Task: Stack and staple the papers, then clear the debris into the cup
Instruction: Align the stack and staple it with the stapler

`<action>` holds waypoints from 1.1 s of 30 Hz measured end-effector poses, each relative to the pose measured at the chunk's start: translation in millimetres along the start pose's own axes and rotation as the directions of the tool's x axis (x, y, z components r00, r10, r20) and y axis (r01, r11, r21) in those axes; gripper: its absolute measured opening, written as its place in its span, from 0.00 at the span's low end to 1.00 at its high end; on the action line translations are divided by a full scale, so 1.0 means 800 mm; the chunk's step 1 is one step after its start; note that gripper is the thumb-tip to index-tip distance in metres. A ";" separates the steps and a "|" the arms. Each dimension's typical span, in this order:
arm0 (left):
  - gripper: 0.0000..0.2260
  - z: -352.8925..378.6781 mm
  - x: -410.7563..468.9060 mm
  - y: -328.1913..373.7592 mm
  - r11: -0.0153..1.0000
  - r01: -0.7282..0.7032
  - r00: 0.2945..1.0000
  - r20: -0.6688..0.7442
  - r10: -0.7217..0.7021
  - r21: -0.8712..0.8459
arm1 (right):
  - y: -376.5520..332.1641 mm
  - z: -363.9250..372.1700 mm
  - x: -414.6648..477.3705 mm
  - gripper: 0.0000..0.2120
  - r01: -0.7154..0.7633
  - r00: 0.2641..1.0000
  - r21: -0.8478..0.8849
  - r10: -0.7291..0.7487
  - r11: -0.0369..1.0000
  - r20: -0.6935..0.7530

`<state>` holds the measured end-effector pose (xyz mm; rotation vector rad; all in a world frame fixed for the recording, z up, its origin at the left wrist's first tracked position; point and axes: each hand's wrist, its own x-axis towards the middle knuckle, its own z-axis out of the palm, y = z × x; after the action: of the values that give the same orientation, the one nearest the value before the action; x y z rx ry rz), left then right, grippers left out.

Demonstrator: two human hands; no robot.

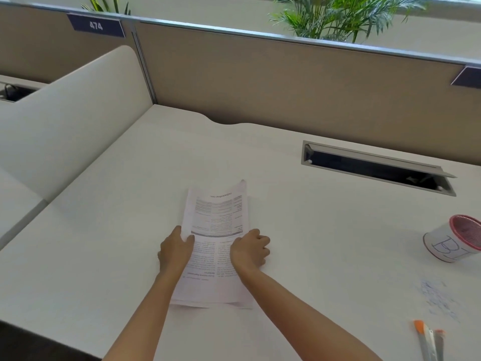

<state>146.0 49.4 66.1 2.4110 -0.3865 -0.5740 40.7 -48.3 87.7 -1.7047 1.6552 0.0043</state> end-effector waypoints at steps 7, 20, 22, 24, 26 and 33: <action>0.05 0.008 -0.022 0.003 0.976 -0.082 0.996 0.000 0.084 -0.201 | 0.008 -0.019 0.007 0.14 -0.001 0.999 0.105 -0.004 0.994 0.042; 0.15 0.003 -0.038 0.037 0.907 -0.258 0.965 -0.036 0.261 -0.331 | 0.052 -0.088 0.039 0.08 0.138 0.975 0.500 -0.206 0.855 0.083; 0.21 0.005 -0.040 0.046 0.898 -0.233 0.970 -0.025 0.242 -0.374 | 0.056 -0.096 0.045 0.08 0.130 0.974 0.496 -0.204 0.859 0.097; 0.23 0.010 -0.040 0.049 0.876 -0.173 0.981 0.003 0.196 -0.451 | 0.063 -0.100 0.051 0.10 0.103 0.977 0.446 -0.174 0.889 0.121; 0.20 0.016 -0.039 0.045 0.856 -0.103 0.986 0.060 0.154 -0.506 | 0.071 -0.101 0.058 0.13 0.056 0.975 0.438 -0.144 0.897 0.170; 0.11 0.022 -0.051 0.047 0.817 -0.206 0.968 0.011 0.252 -0.539 | 0.083 -0.113 0.044 0.12 0.245 0.951 0.547 -0.309 0.800 0.026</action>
<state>97.3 28.2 90.1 1.7757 -0.4734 -0.5815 -54.1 -116.1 102.9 -1.4508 1.1557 -0.4590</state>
